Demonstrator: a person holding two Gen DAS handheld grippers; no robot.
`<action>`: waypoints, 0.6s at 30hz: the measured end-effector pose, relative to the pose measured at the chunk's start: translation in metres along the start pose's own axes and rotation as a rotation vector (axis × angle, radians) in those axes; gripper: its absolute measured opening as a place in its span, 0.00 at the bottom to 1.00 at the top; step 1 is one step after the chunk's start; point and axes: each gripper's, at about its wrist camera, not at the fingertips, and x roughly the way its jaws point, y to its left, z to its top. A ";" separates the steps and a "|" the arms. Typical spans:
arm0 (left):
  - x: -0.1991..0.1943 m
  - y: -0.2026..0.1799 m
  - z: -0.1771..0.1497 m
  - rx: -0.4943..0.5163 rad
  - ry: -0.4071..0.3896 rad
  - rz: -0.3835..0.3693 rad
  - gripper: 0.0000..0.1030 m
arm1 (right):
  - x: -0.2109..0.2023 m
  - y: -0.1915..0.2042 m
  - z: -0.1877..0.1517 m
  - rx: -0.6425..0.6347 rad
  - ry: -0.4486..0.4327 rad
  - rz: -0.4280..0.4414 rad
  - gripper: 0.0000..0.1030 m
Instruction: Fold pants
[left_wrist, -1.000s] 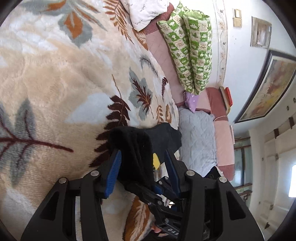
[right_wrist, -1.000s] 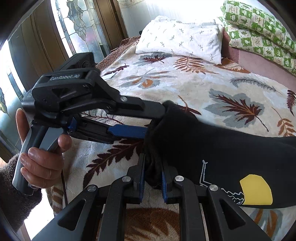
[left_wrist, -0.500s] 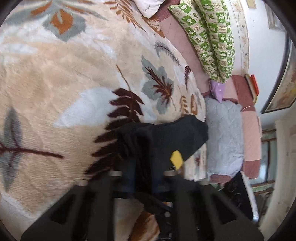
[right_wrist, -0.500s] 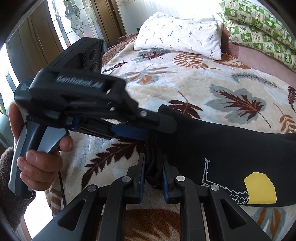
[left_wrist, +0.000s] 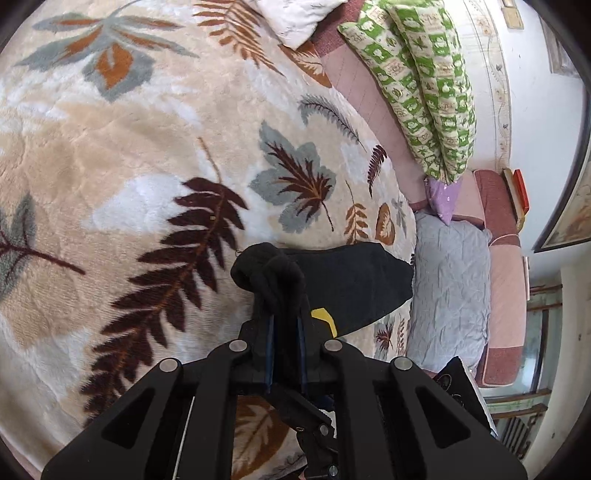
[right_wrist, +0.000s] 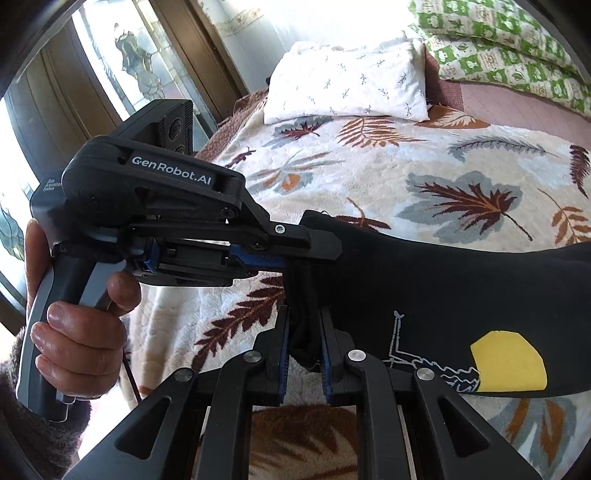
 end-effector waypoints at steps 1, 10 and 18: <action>0.003 -0.008 0.000 0.009 0.002 0.013 0.08 | -0.005 -0.004 0.000 0.019 -0.009 0.010 0.13; 0.063 -0.074 0.013 0.087 0.064 0.131 0.08 | -0.043 -0.064 0.000 0.193 -0.078 0.045 0.13; 0.123 -0.110 0.019 0.148 0.125 0.242 0.08 | -0.061 -0.133 -0.011 0.341 -0.112 0.041 0.13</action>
